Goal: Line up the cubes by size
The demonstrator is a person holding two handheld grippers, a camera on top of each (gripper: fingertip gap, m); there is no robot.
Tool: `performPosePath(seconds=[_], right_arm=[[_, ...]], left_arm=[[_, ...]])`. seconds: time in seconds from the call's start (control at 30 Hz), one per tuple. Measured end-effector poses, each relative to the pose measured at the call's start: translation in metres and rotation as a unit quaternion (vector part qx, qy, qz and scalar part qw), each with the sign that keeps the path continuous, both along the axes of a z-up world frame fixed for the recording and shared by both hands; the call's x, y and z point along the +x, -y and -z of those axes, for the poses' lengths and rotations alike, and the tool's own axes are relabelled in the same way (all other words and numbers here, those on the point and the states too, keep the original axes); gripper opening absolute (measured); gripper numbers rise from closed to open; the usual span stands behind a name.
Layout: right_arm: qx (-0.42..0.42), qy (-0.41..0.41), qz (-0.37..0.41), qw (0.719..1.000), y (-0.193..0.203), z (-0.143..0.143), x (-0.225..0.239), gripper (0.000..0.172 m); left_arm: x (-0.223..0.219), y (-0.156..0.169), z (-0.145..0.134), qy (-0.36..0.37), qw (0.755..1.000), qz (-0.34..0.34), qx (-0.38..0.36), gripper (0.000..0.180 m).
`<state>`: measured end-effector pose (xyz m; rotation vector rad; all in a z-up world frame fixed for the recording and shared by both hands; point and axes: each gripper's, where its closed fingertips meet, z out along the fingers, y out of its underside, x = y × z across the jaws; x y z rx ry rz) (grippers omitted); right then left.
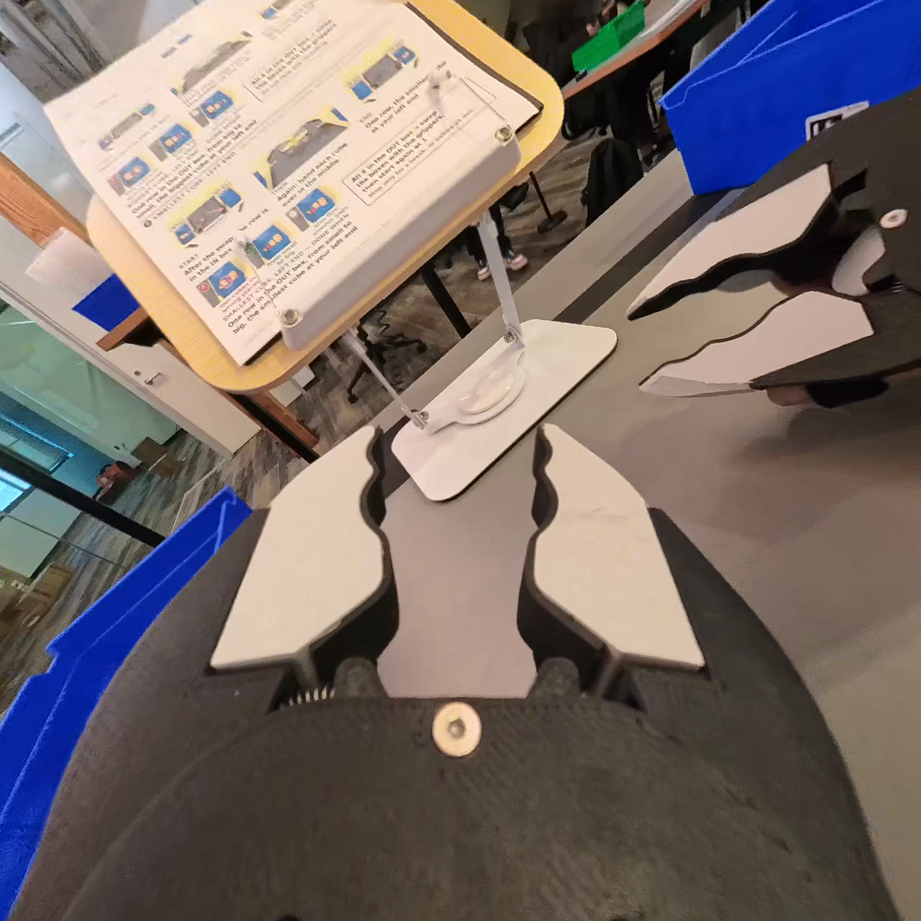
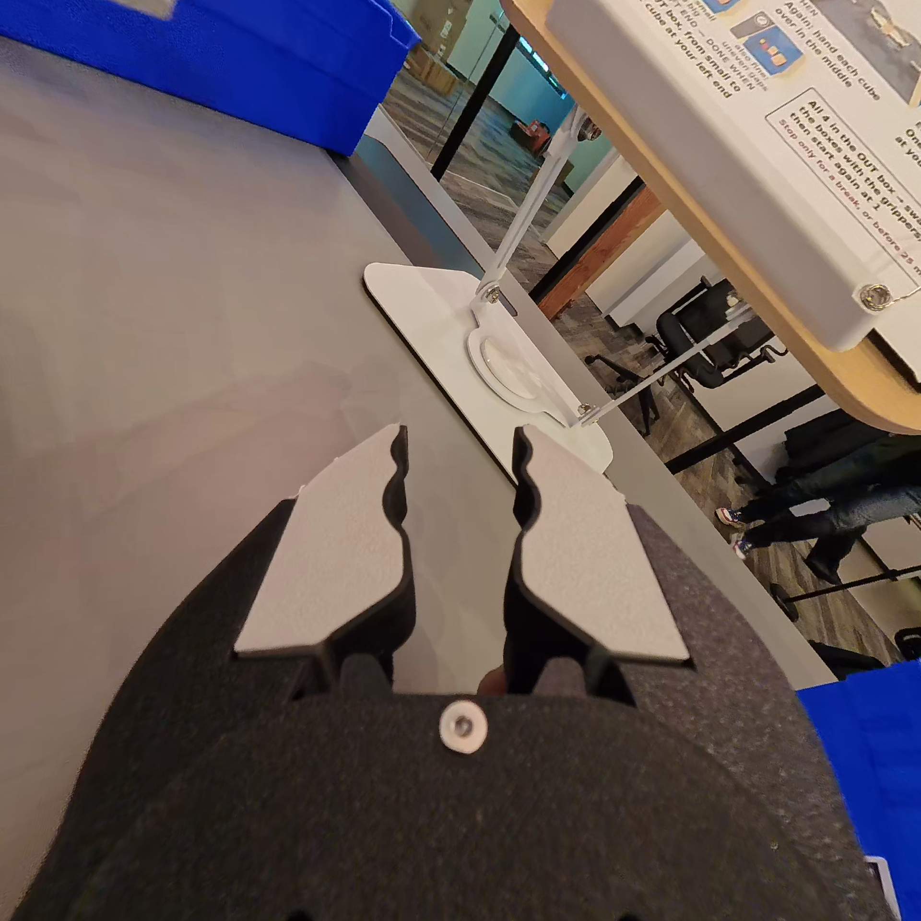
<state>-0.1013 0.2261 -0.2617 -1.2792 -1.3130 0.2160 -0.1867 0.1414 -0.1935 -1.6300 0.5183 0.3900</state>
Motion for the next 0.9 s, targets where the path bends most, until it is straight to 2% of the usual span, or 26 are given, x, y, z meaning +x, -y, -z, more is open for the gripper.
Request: performPosePath(seconds=[0.13, 0.3, 0.4, 0.53, 0.7, 0.77, 0.9], right_arm=[[0.0, 0.002, -0.001, 1.0, 0.0, 0.001, 0.0, 0.039], [0.002, 0.003, -0.002, 1.0, 0.001, 0.001, 0.0, 0.04], [0.003, 0.006, -0.003, 1.0, 0.001, 0.002, 0.0, 0.04], [0.005, 0.008, -0.005, 1.0, 0.002, 0.002, -0.001, 0.04], [0.006, 0.01, -0.006, 1.0, 0.002, 0.003, -0.001, 0.04], [0.007, 0.012, -0.007, 1.0, 0.003, 0.003, -0.002, 0.04], [0.008, 0.019, -0.008, 1.0, 0.003, 0.005, -0.002, 0.04]], left_arm=[[-0.009, 0.016, 0.0, -0.006, 1.0, -0.006, 0.013, 0.049], [-0.017, 0.021, 0.013, 0.021, 1.0, -0.013, -0.003, 0.054], [-0.017, 0.022, 0.008, 0.015, 1.0, -0.014, 0.006, 0.054], [-0.027, 0.032, -0.019, -0.005, 0.999, -0.021, 0.039, 0.053], [-0.082, 0.058, -0.083, -0.034, 0.995, -0.048, 0.081, 0.052], [-0.11, 0.063, -0.101, -0.053, 0.995, -0.051, 0.07, 0.051], [-0.157, 0.056, -0.095, -0.125, 0.991, -0.015, -0.038, 0.047]])
